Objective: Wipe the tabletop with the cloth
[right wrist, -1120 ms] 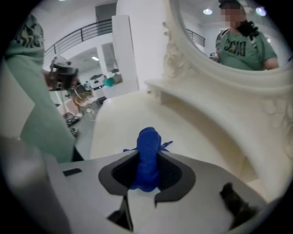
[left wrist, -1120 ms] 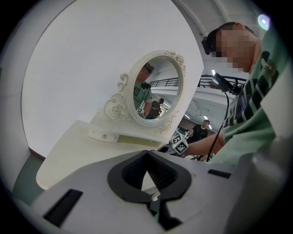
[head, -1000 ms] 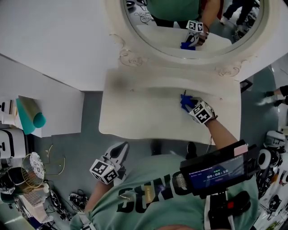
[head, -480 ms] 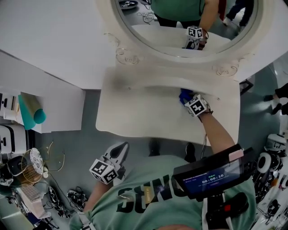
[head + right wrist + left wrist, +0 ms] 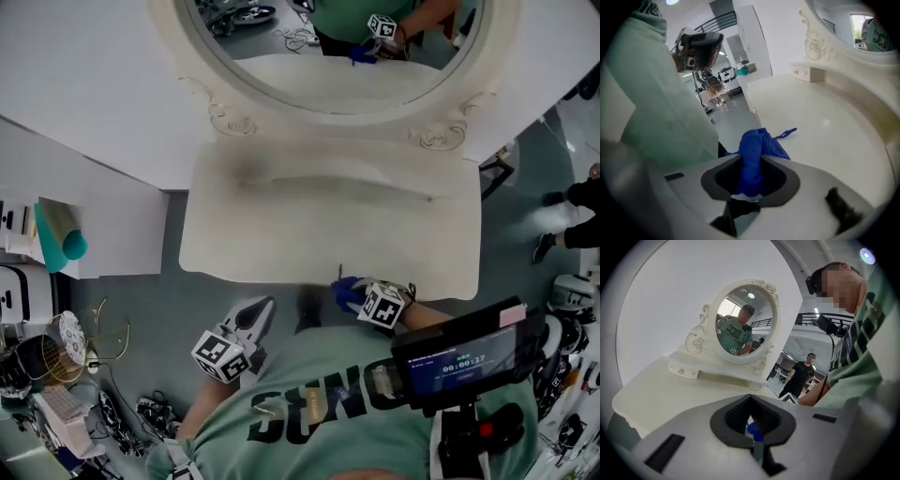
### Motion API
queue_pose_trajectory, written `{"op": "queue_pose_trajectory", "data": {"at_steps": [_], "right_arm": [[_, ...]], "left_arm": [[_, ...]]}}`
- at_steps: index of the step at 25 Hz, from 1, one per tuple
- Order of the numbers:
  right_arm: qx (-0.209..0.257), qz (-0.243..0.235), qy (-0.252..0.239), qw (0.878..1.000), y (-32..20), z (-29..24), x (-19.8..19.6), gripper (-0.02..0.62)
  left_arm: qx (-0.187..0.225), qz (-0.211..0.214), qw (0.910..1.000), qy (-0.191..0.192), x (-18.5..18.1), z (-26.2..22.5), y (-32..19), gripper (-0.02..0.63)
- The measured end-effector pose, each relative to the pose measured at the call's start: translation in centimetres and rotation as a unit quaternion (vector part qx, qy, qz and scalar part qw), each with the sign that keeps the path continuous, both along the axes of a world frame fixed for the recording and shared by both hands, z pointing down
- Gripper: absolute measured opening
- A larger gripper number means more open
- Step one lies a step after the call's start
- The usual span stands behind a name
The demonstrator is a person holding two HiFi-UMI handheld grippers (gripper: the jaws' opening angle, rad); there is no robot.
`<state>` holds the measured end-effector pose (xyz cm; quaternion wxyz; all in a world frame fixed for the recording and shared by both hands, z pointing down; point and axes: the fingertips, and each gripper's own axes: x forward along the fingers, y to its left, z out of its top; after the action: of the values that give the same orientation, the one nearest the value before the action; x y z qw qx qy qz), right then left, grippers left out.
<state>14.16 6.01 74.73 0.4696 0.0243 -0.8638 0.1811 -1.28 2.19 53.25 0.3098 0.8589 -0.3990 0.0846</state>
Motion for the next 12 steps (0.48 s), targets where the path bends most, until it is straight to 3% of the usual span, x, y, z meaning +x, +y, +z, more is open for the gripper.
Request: {"op": "queue_pose_trajectory", "data": {"at_steps": [3,6,9,12], "right_arm": [[-0.012,-0.004,-0.022,1.0,0.5,-0.3,1.0,0.107],[0.04,0.068,-0.046,0.996,-5.3,-1.9,3.5,0.107],[0.119,0.183,-0.021,0.976,-15.8,-2.8,8.0,0.107],[0.178,0.25,0.037,0.951,-23.4,-1.9,11.8,0.107]], "left_arm": [[0.0,0.007,0.9999,0.012,2.4,-0.2,0.1,-0.002],[0.008,0.015,0.9999,0.003,3.6,-0.8,0.7,-0.002],[0.009,0.008,0.9999,-0.002,3.3,-1.2,0.9,-0.002],[0.01,0.002,0.9999,-0.008,2.7,-1.5,0.9,-0.002]]}}
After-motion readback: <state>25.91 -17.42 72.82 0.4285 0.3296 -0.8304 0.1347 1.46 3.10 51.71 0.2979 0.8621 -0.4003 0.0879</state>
